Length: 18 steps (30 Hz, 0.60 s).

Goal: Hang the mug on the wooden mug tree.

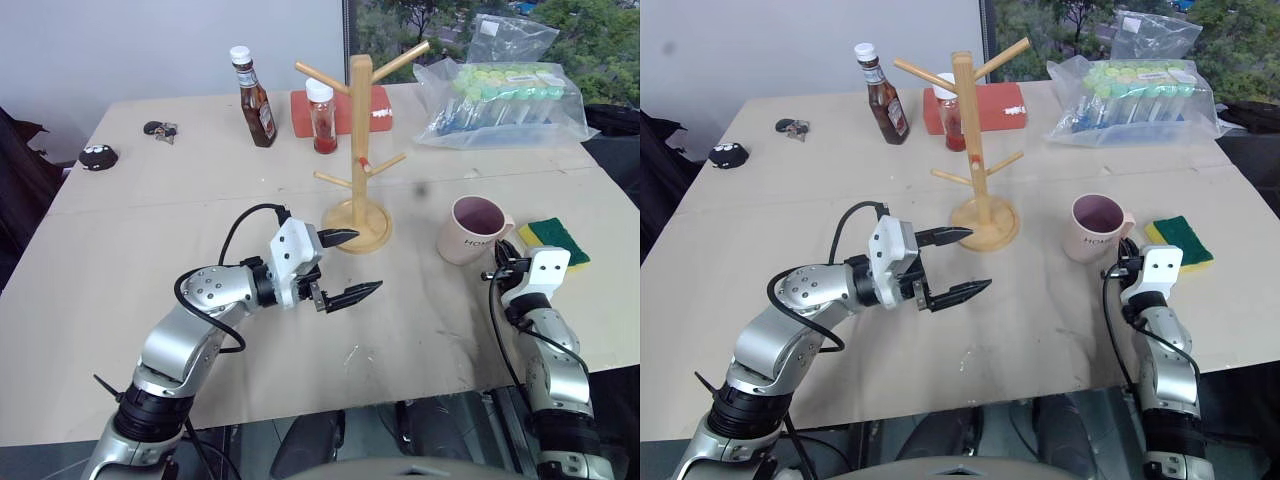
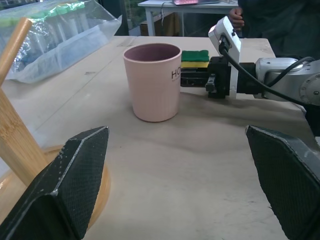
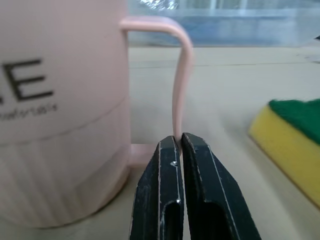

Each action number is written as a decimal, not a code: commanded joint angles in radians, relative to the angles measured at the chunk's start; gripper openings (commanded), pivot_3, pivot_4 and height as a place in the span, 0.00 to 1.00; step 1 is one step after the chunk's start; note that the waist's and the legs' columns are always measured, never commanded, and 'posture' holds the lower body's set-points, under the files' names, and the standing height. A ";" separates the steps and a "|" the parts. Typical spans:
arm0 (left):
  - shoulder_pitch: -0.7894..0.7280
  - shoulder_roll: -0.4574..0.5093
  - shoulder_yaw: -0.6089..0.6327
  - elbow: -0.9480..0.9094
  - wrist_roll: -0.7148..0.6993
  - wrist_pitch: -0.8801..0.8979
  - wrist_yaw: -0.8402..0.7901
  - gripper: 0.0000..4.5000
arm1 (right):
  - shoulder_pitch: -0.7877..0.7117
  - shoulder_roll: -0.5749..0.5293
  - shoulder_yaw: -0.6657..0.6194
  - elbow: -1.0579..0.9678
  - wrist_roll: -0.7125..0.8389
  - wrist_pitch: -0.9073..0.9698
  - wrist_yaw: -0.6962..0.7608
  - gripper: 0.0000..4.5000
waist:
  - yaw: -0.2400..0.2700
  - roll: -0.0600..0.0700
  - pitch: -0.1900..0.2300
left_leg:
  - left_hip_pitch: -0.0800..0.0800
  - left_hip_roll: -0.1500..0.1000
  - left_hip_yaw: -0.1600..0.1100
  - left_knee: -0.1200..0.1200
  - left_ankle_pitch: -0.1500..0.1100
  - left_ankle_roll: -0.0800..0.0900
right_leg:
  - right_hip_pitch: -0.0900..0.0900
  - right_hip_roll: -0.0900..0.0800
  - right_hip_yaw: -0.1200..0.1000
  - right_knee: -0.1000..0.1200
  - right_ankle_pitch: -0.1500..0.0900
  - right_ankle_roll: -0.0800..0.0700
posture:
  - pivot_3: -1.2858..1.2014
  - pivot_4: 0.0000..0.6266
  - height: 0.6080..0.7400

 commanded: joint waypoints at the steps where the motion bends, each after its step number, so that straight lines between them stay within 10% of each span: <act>1: -0.007 0.005 0.019 -0.023 0.000 -0.007 0.006 1.00 | -0.018 -0.028 -0.021 0.012 0.023 -0.023 0.030 0.01 | 0.000 0.000 0.000 | 0.000 0.000 0.000 0.000 0.000 0.000 | 0.000 0.000 0.000 0.000 0.000 0.000 | 0.52 0.24 0.98; 4: -0.005 0.007 0.020 -0.025 0.001 -0.006 0.011 1.00 | -0.029 -0.047 -0.028 0.031 0.033 -0.018 0.046 0.01 | 0.000 0.000 0.000 | 0.000 0.000 0.000 0.000 0.000 0.000 | 0.000 0.000 0.000 0.000 0.000 0.000 | 0.52 0.24 0.98; 7: -0.005 0.009 0.018 -0.029 0.002 -0.004 0.014 1.00 | -0.043 -0.056 -0.028 0.046 0.051 -0.022 0.069 0.29 | 0.000 0.000 0.000 | 0.000 0.000 0.000 0.000 0.000 0.000 | 0.000 0.000 0.000 0.000 0.000 0.000 | 0.52 0.24 0.98; 18: -0.026 0.002 0.017 -0.021 0.001 0.001 0.022 1.00 | -0.118 -0.105 -0.028 0.100 0.120 0.004 0.196 0.29 | 0.000 0.000 0.000 | 0.000 0.000 0.000 0.000 0.000 0.000 | 0.000 0.000 0.000 0.000 0.000 0.000 | 0.52 0.24 0.98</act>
